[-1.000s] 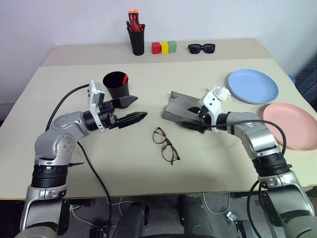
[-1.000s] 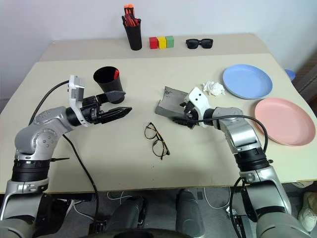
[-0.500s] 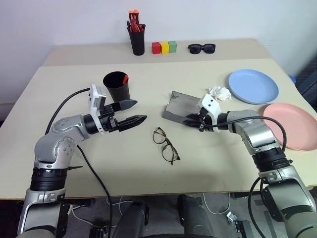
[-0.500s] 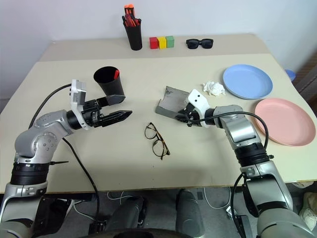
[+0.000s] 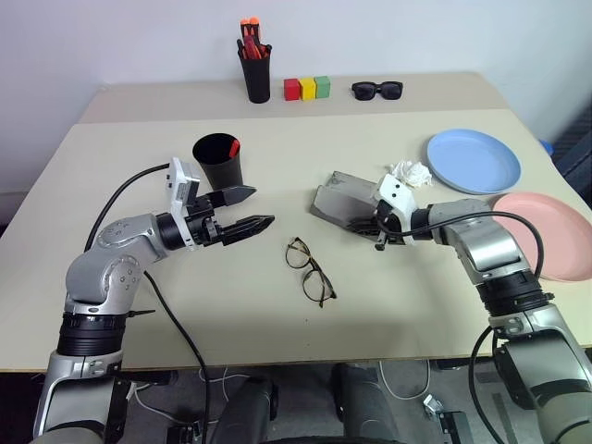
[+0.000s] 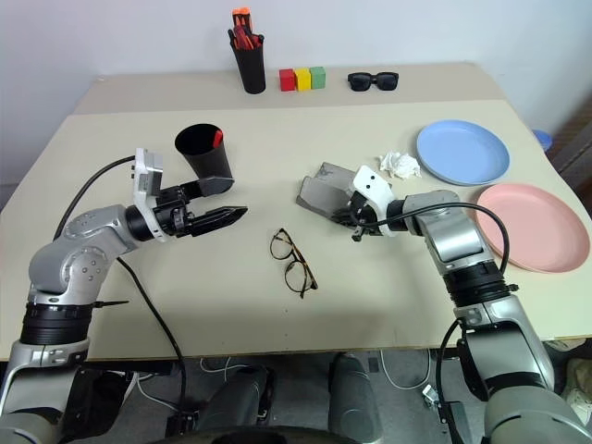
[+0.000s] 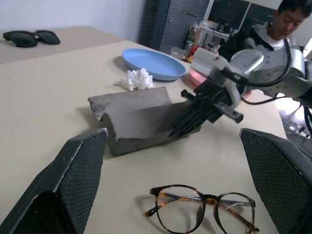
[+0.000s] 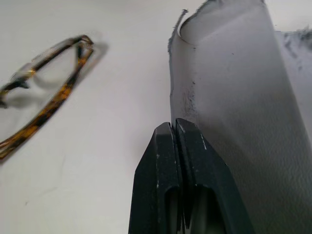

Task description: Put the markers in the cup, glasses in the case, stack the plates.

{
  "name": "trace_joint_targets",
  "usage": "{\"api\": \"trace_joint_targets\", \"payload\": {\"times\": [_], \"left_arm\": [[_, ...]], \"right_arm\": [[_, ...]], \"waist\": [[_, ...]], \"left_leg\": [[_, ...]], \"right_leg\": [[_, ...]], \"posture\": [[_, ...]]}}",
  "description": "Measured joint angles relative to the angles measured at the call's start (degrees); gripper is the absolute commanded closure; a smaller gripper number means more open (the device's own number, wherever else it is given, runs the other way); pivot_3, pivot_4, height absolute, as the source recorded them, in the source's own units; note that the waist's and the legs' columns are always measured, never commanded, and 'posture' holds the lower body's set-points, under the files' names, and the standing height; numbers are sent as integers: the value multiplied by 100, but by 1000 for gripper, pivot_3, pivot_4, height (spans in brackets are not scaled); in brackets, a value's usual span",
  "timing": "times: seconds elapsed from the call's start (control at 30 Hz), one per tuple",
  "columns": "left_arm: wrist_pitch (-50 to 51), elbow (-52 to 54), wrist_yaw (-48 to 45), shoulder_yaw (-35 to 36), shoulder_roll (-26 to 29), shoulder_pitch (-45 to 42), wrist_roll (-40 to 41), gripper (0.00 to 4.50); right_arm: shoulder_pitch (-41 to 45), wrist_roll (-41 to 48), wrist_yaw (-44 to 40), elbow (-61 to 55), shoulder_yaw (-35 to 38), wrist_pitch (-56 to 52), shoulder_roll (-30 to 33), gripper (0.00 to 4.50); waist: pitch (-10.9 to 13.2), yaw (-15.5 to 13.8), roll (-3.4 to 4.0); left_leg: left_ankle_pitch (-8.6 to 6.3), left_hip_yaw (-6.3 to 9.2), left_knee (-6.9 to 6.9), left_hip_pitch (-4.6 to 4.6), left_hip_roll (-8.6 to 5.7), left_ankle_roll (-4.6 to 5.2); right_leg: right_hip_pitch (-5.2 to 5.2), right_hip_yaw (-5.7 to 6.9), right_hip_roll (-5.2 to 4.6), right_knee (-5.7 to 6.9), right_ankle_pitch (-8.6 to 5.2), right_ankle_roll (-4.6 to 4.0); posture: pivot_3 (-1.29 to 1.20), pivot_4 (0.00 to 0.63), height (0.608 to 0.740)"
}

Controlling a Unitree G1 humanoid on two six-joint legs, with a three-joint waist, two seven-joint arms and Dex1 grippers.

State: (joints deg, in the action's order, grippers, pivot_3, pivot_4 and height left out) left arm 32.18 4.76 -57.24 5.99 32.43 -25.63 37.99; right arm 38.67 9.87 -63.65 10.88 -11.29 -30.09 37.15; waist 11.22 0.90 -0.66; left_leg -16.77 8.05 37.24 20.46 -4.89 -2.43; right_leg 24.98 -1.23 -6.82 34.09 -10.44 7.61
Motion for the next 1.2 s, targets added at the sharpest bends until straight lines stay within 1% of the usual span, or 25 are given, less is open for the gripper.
{"api": "trace_joint_targets", "payload": {"times": [0.13,0.23,0.43,0.53,0.63,0.83,1.07,1.2], "left_arm": [[-7,-4,-1,-4,-13,0,-3,0],[-15,-5,-7,-18,-25,-2,-4,0],[-20,-12,-7,-71,-82,-96,-30,0],[-17,-7,-2,-75,-93,-173,-34,0],[-1,-2,11,-76,-96,-176,-34,0],[5,48,66,-76,-99,-168,-31,0],[6,75,108,-76,-103,-158,-30,0],[3,75,96,-76,-104,-153,-30,0]], "right_arm": [[-1,479,-805,-286,127,-151,424,4483],[-29,615,-1289,-293,136,47,593,4483],[-13,319,-2021,297,-225,1214,642,4483],[166,-31,-2332,880,-467,1995,644,4483],[434,-231,-2613,1420,-587,2490,627,4483],[981,-349,-2846,2215,-592,3284,457,4483],[1041,-595,-2813,2913,-627,4162,139,4483],[1090,-743,-2646,3126,-612,4396,54,4483]], "waist": [[1,-6,0],[0,2,-1],[1,4,-1],[1,10,-1],[1,20,-1],[1,18,-1],[1,13,0],[1,21,0]], "left_leg": [[0,0,0,1,0,0],[0,-1,1,-2,0,0],[0,-3,2,-2,1,0],[0,-4,2,-2,1,-1],[1,-5,1,-2,2,-1],[1,-4,0,-2,2,-2],[5,-4,1,-1,2,-10],[5,-4,0,-3,2,-10]], "right_leg": [[-1,1,0,-2,0,0],[-3,1,0,-2,0,1],[-3,0,0,-1,0,1],[-2,1,0,-1,0,1],[0,0,0,-1,0,1],[0,0,0,-1,0,1],[0,0,0,0,1,0],[1,0,0,1,1,0]], "posture": [[0,150,740],[0,150,740],[0,150,740],[0,150,740],[0,150,740],[0,150,740],[0,150,740],[0,150,740]]}}
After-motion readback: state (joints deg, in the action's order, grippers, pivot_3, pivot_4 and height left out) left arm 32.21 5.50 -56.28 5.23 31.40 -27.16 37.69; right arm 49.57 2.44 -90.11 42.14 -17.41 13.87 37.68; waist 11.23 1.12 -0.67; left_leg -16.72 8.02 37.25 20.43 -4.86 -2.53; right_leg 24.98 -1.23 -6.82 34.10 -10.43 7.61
